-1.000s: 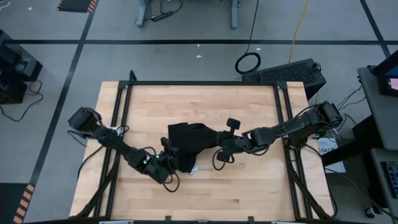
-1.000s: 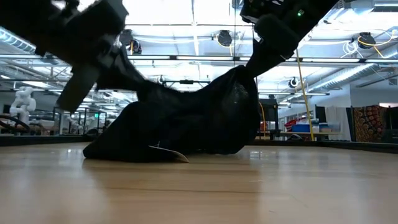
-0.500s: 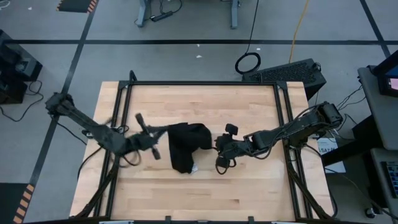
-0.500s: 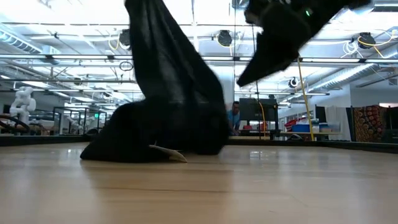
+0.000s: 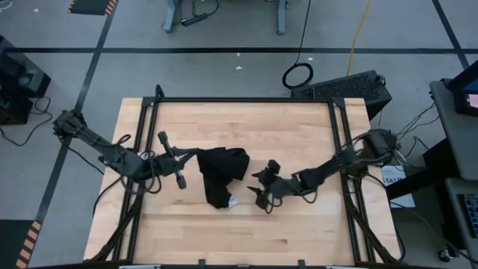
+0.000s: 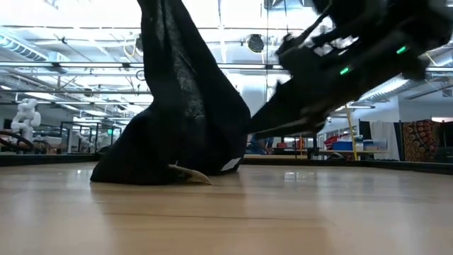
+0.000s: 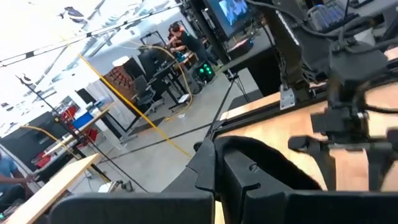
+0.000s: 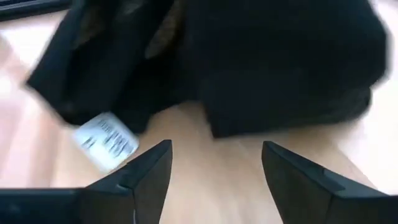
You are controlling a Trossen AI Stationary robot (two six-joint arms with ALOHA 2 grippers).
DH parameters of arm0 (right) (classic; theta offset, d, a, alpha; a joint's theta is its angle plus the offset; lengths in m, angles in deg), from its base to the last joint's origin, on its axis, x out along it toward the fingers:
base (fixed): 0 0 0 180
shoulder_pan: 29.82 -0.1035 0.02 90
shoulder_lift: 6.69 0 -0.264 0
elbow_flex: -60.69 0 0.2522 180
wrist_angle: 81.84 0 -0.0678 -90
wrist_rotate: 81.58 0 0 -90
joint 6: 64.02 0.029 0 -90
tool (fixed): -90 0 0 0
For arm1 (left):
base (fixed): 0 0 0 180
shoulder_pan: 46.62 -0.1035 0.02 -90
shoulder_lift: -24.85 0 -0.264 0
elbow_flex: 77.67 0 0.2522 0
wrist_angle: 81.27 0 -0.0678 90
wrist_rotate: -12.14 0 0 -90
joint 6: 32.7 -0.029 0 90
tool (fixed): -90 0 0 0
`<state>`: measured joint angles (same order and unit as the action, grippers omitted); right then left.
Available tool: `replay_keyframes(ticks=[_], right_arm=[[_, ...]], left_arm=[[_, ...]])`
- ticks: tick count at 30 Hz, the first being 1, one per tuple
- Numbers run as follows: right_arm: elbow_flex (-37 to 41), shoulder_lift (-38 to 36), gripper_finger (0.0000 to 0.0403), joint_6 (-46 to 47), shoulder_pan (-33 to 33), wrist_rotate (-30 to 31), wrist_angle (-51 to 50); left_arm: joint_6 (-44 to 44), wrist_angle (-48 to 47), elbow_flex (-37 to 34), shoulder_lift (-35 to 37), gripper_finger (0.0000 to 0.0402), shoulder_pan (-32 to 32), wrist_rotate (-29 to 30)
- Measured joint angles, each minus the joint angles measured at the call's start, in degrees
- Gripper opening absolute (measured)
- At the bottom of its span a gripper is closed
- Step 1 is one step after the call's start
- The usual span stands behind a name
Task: Roll napkin
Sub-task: Fold the black napkin
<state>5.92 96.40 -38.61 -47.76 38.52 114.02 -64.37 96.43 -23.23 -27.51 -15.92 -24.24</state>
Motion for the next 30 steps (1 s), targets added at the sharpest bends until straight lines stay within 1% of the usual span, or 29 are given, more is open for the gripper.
replay_keyframes(ticks=[4,9,11,14,16,19,22,24,25,26,30], right_arm=[[-3.75,6.44,0.024,0.72,1.85,0.38,1.56],[-9.02,13.66,0.024,0.41,2.18,-0.05,1.59],[-11.17,15.89,0.0238,0.16,2.22,1.81,1.6],[-13.71,18.0,0.0223,0.3,2.26,6.65,1.46],[-14.87,18.53,0.0203,0.2,2.37,9.17,1.49],[-15.84,18.62,0.0157,-1.1,2.55,10.19,1.55],[-15.87,17.92,0.0089,-2.7,2.55,10.37,0.22],[-15.85,16.29,0.0036,-3.91,2.55,10.14,-2.98],[-15.88,15.14,0.0019,-4.33,2.55,10.04,-5.43],[-15.89,13.77,0.0011,-4.7,2.52,10.08,-8.52],[-15.85,5.92,0.0008,-3.6,2.51,10.08,-23.68]], left_arm=[[1.16,-0.22,-0.01,-0.17,0.0002,-0.31,-0.09],[1.3,-0.45,-0.02,-0.15,0.0002,-0.37,-0.08],[1.29,-0.45,-0.01,-0.15,0.0002,-0.36,-0.09],[1.33,-0.45,0.0,-0.15,0.0002,-0.37,-0.4],[1.33,-0.45,-0.02,-0.15,0.0002,-0.37,-0.57],[1.35,-0.45,-0.02,-0.15,0.0002,-0.37,-0.64],[1.33,-0.47,-0.02,-0.15,0.0002,-0.37,-0.64],[1.35,-0.47,-0.02,-0.15,0.0002,-0.37,-0.65],[1.35,-0.47,-0.02,-0.15,0.0002,-0.37,-0.67],[1.35,-0.47,-0.02,-0.15,0.0002,-0.37,-0.65],[0.92,-0.44,-0.02,-0.12,0.0002,-0.38,-0.65]])
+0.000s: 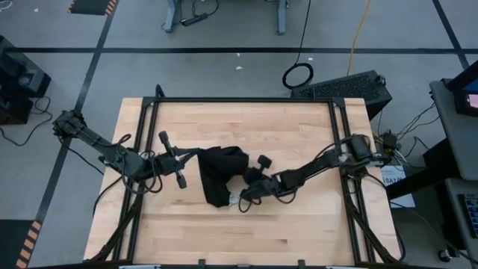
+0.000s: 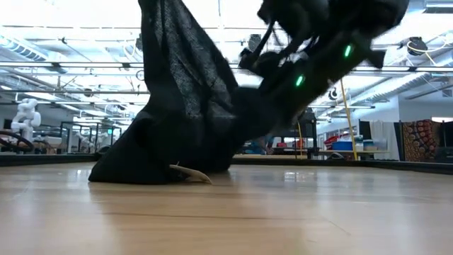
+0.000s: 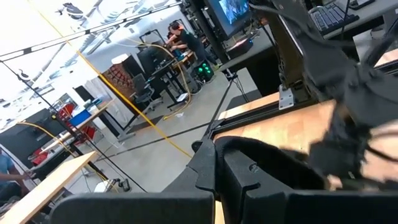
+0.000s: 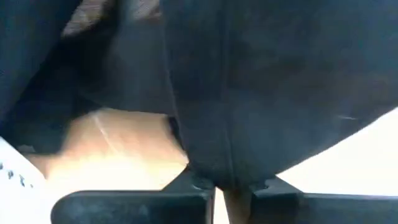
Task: Roll napkin
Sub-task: Fold the black napkin
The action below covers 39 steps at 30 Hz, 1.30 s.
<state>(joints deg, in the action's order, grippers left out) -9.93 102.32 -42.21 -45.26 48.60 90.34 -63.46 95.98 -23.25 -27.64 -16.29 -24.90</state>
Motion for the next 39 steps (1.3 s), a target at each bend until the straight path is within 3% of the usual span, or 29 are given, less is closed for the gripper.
replay_keyframes(ticks=[4,7,9,15,20,23,26,29,35,39], right_arm=[[0.0,-11.11,0.0003,-2.59,-0.09,1.98,-10.96],[0.0,-19.74,0.0002,-8.32,0.08,7.67,-13.87],[-0.02,-25.25,0.0002,-12.76,0.54,9.96,-14.28],[-0.02,-39.67,0.0001,-22.8,1.99,9.42,-15.12],[-0.02,-47.16,0.0001,-38.22,8.74,10.71,-5.13],[-0.04,-49.02,0.0001,-51.42,15.18,5.89,8.28],[-0.09,-49.94,0.0,-57.16,20.99,-0.82,19.02],[-1.41,-51.37,0.0,-53.77,23.69,-4.29,16.33],[-4.15,-53.29,0.0,-35.9,21.89,-9.55,-10.88],[-4.33,-53.1,0.0,-25.88,20.92,-17.74,-25.63]], left_arm=[[-4.43,1.29,0.0,0.0,0.0001,-2.58,-0.27],[-7.64,4.7,-0.02,0.0,0.0001,-7.11,-1.44],[-9.32,7.25,-0.02,0.05,0.0001,-10.33,-4.39],[-15.04,15.56,-0.04,1.14,0.0001,-19.74,-15.27],[-17.61,25.06,2.44,0.7,0.0001,-31.8,-30.26],[-14.71,27.7,6.82,-1.16,0.0001,-41.02,-41.41],[-8.46,26.3,12.34,-3.64,0.0001,-48.73,-49.79],[-2.12,18.99,17.39,-5.56,0.0001,-53.63,-54.35],[4.01,-1.19,21.05,-5.34,0.0001,-56.15,-56.01],[6.93,-12.25,21.03,-4.15,0.0001,-56.01,-56.16]])
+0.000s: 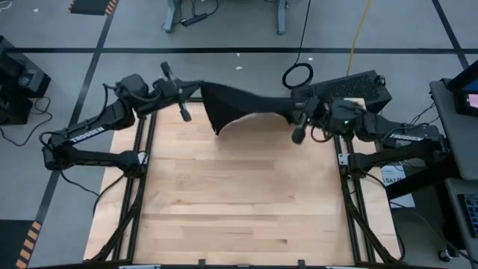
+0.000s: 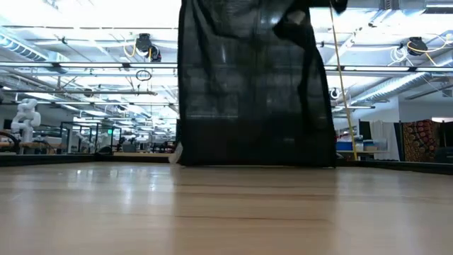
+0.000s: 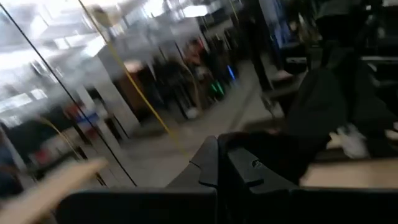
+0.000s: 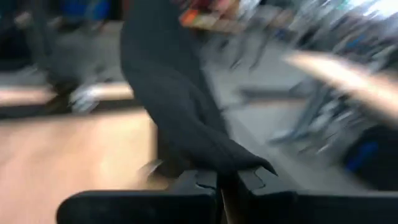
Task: Roll napkin
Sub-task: Fold the black napkin
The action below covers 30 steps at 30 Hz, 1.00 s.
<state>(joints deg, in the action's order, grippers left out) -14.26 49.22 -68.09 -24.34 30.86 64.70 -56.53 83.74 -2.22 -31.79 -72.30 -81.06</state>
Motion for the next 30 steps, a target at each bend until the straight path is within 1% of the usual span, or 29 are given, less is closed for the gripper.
replay_keyframes(ticks=[3,4,11,13,14,16,18,21,23,27,30], right_arm=[[-0.04,0.85,0.0,5.78,-0.14,-6.73,-7.83],[-0.04,1.25,0.0,7.42,-0.29,-8.64,-9.94],[-0.04,4.88,0.0,15.35,-3.39,-21.04,-17.22],[-0.04,6.2,0.0,16.3,-4.91,-23.38,-18.4],[-0.04,6.83,0.0,16.87,-5.7,-24.1,-19.1],[-0.04,8.49,0.0,18.23,-7.33,-24.26,-20.99],[-0.04,10.51,0.0,19.97,-8.97,-24.2,-22.64],[0.42,13.81,0.0,23.66,-11.86,-24.06,-24.19],[1.26,16.03,0.0,25.17,-13.93,-24.29,-24.5],[2.2,20.39,0.0001,28.83,-18.31,-24.27,-24.44],[2.23,23.23,0.0012,33.03,-21.42,-24.11,-23.13]], left_arm=[[3.93,-7.48,0.0,0.4,0.0001,0.68,-0.56],[5.28,-9.91,0.0,0.41,0.0001,0.95,-1.92],[11.75,-26.42,-0.01,0.46,0.0001,4.8,-18.41],[13.33,-30.56,-0.02,0.46,0.0001,6.58,-21.58],[14.28,-32.24,-0.02,0.46,0.0001,7.54,-22.24],[15.79,-35.7,-0.02,0.46,0.0001,9.61,-21.94],[16.69,-38.43,-0.52,0.46,0.0001,11.71,-19.16],[18.75,-39.17,-3.77,0.44,0.0001,14.62,-14.88],[20.52,-39.34,-6.33,0.39,0.0001,16.2,-13.28],[24.36,-38.02,-11.71,0.39,0.0001,19.14,-12.92],[26.62,-37.45,-14.64,0.41,0.0001,21.57,-12.92]])
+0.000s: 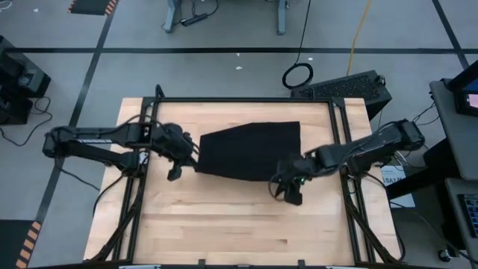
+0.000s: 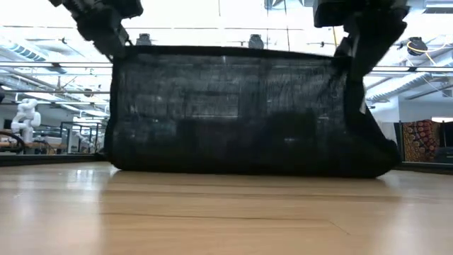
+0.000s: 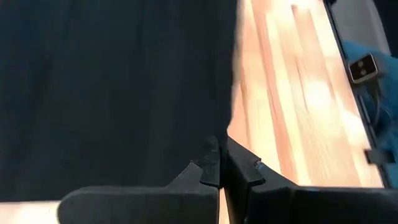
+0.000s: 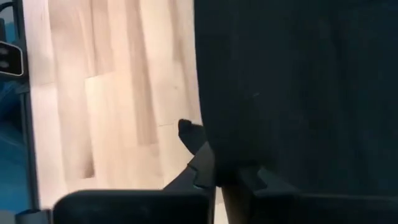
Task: Roll napkin
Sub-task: Fold the black napkin
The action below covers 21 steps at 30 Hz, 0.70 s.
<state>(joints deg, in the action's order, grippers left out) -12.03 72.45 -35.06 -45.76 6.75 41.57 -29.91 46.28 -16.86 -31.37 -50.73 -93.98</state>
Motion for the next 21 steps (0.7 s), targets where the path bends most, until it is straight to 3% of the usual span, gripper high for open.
replay_keyframes(ticks=[5,13,21], right_arm=[[-0.02,3.07,0.0065,6.36,-4.83,0.54,0.75],[0.28,9.58,0.0165,15.83,-18.09,14.0,0.23],[0.28,18.36,0.0193,25.38,-31.11,19.58,6.52]], left_arm=[[4.68,4.54,-4.84,0.0,0.0001,4.25,0.0],[10.64,11.5,-12.19,0.0,0.0001,9.94,2.16],[15.43,12.77,-15.57,0.0,0.0001,12.96,6.83]])
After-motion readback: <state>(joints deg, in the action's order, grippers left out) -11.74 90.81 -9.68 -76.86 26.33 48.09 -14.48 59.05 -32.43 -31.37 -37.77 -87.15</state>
